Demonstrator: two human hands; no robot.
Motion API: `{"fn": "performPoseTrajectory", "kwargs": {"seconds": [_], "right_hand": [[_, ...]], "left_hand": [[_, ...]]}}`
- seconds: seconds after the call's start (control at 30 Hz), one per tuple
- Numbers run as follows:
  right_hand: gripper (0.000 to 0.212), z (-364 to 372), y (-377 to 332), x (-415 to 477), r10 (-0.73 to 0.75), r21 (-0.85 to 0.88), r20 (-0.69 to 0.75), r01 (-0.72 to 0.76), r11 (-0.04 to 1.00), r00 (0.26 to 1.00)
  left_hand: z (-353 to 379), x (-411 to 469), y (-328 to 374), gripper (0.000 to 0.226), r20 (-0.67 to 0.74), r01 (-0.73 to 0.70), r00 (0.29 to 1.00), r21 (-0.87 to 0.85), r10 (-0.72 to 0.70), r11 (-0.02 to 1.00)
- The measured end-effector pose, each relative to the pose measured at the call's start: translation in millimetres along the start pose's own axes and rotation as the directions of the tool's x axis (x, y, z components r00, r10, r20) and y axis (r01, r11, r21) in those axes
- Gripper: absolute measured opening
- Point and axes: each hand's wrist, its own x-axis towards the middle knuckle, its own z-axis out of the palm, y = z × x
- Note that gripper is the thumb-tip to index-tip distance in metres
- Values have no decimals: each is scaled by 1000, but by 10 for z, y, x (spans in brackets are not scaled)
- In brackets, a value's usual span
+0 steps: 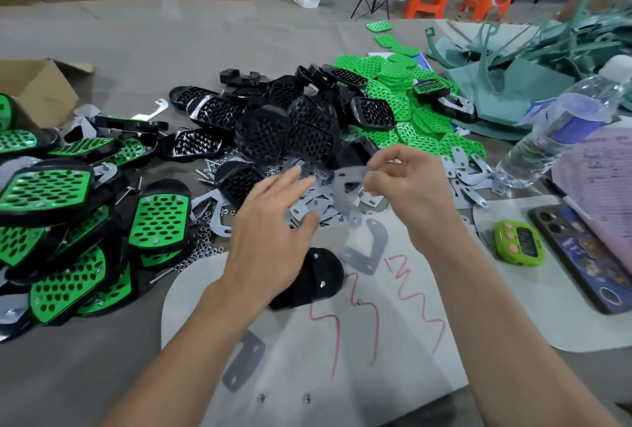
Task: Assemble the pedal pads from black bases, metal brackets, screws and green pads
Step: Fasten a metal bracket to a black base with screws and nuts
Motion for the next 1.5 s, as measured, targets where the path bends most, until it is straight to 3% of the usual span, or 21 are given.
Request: {"fn": "performPoseTrajectory", "kwargs": {"seconds": [0.07,0.17,0.23,0.3,0.37,0.5,0.6,0.77,0.87,0.93,1.0,1.07,1.13,1.2,1.27,1.33,1.37,1.4,1.47,1.5], "right_hand": [[25,100,-84,-88,-29,-120,129,45,992,991],[22,232,-124,-204,-45,-195,154,75,978,987],[23,265,-87,-294,-27,-192,106,47,980,994],[21,267,-32,-414,17,-227,94,4,974,995],[10,311,16,-554,97,-169,131,-74,983,987],[11,433,106,-745,241,122,56,-247,961,969],[7,425,132,-839,293,212,119,-313,926,949],[18,341,96,-1016,244,-2,412,-267,964,878],[19,492,119,-1109,253,25,334,-277,960,908],[18,603,163,-1127,262,145,201,-294,945,944],[13,666,168,-1139,260,166,189,-291,942,947],[13,649,169,-1126,223,90,153,-238,967,963],[14,567,142,-1064,221,128,46,-225,966,974],[28,490,84,-980,282,319,85,-294,901,956],[30,454,42,-910,297,342,138,-327,881,945],[9,427,59,-860,275,281,134,-303,911,952],[16,410,80,-848,270,262,139,-298,918,953],[24,392,97,-847,272,247,155,-304,920,950],[25,354,166,-858,278,210,162,-309,928,947],[21,345,195,-872,274,196,164,-304,933,948]], "left_hand": [[29,-27,88,47,-9,-81,997,29,82,996],[-48,-34,153,18,21,31,999,-29,-30,999],[-158,-23,127,21,39,141,990,-155,-137,978],[-282,-47,85,25,71,276,960,-404,-271,872],[-377,-120,36,21,159,394,915,-542,-370,742],[-428,-330,-18,24,300,523,849,-596,-435,609],[-467,-445,-50,29,322,543,838,-571,-440,616],[-480,-453,-90,14,157,478,849,-635,-505,607],[-400,-444,-23,5,205,482,836,-718,-508,503],[-340,-472,11,9,266,499,854,-658,-447,564],[-315,-492,6,8,270,490,869,-597,-416,636],[-332,-489,-41,29,148,441,889,-535,-434,721],[-383,-495,-57,30,-67,282,947,-297,-314,912],[-424,-518,-82,21,-254,-63,964,49,73,997],[-406,-532,-134,16,-283,-373,832,351,477,859],[-392,-538,-157,14,-248,-509,738,407,628,758],[-394,-533,-169,12,-230,-527,757,338,611,780],[-392,-547,-171,15,-219,-483,823,214,523,849],[-426,-582,-163,44,-98,-136,988,-194,119,972],[-464,-574,-134,55,33,122,992,-439,-120,890]]}}
